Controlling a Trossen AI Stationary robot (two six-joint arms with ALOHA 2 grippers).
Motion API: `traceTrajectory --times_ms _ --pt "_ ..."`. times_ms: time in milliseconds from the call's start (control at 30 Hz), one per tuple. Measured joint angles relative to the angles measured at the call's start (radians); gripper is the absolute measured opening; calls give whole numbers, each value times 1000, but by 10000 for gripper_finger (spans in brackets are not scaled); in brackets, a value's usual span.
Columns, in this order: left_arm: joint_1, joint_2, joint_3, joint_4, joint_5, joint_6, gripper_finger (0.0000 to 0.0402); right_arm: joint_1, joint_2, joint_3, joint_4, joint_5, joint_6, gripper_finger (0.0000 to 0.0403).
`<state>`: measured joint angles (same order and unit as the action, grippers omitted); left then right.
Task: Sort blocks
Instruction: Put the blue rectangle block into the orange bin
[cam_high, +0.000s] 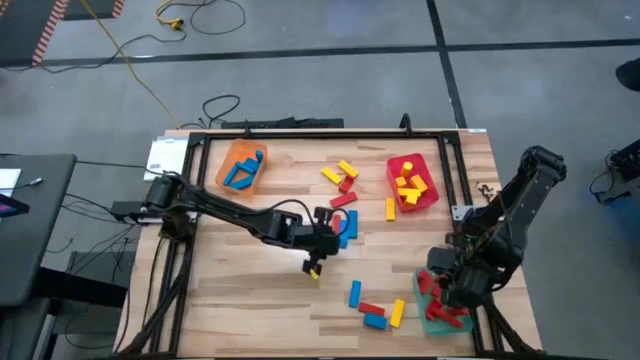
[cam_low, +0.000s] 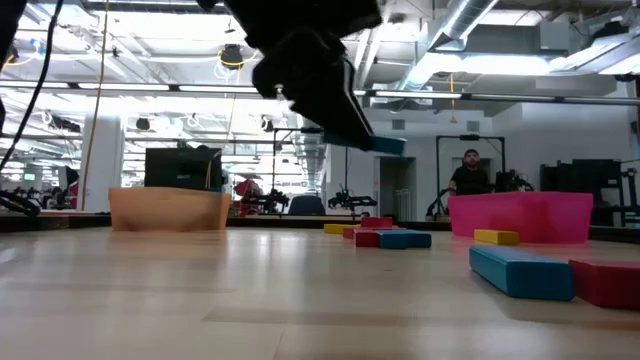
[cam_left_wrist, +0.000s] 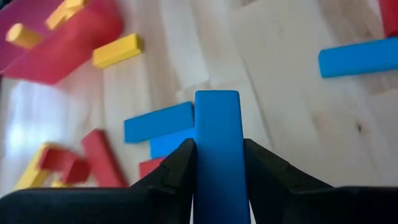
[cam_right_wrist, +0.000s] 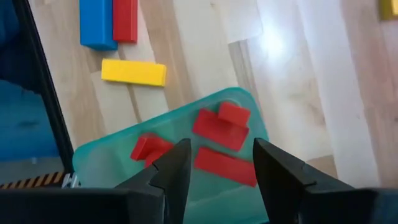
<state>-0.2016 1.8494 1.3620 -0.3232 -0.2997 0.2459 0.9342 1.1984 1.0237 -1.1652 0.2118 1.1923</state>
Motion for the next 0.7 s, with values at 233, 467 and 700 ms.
traceTrajectory --times_ms 233,467,700 --pt "0 -41 0 -166 -88 -13 103 -45 0 0 -4 31 -74 183" --pt "21 -86 0 -353 -163 -72 103 -109 0 0 -4 54 -163 180" --pt "68 -192 -52 -448 -225 -124 103 -180 0 0 0 101 -265 180"
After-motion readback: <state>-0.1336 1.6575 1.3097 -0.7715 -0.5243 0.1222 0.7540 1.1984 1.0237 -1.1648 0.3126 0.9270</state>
